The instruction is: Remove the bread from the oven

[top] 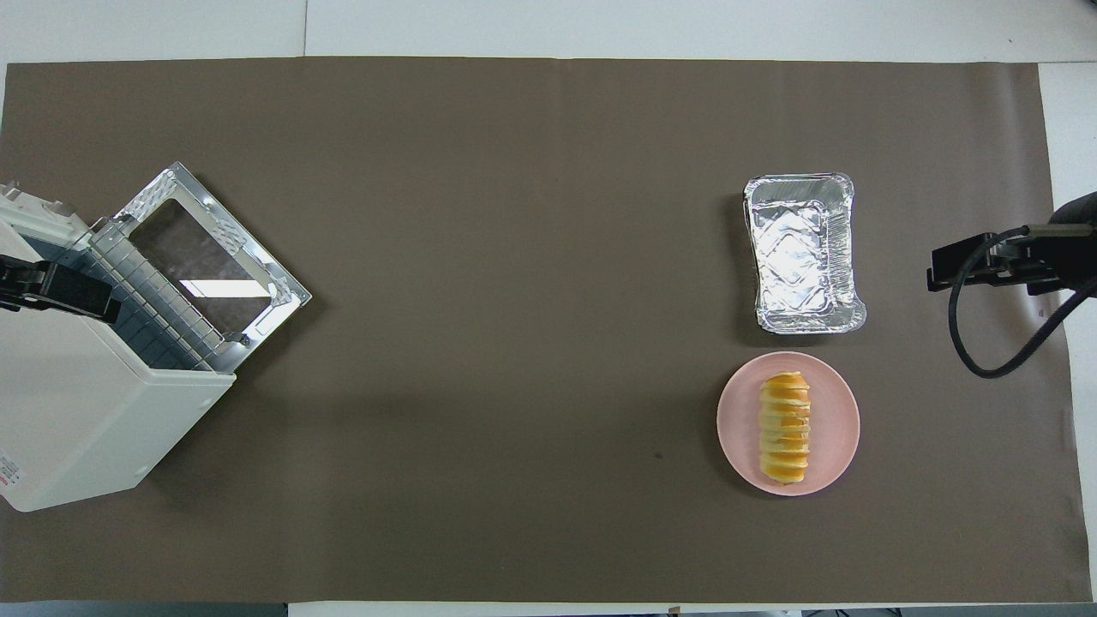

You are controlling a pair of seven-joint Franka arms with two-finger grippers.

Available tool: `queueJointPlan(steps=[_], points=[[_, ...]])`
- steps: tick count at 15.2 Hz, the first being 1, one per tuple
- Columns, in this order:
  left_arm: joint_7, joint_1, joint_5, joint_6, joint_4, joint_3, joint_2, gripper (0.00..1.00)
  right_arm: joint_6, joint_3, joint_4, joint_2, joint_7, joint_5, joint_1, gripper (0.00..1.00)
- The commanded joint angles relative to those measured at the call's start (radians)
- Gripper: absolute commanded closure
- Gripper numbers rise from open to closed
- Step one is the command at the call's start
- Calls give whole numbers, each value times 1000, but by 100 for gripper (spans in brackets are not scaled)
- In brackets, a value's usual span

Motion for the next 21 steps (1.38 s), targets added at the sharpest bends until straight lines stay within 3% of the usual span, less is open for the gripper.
queueJointPlan(steps=[1, 9, 21], points=[[3, 5, 17, -16, 6, -4, -7, 0, -50, 8, 15, 2, -51, -18, -14, 0], [3, 5, 17, -16, 6, -4, -7, 0, -59, 6, 15, 1, -156, -20, -15, 0], [3, 5, 15, -16, 8, -4, -7, 0, -61, 6, 11, -1, -155, -20, -27, 0]])
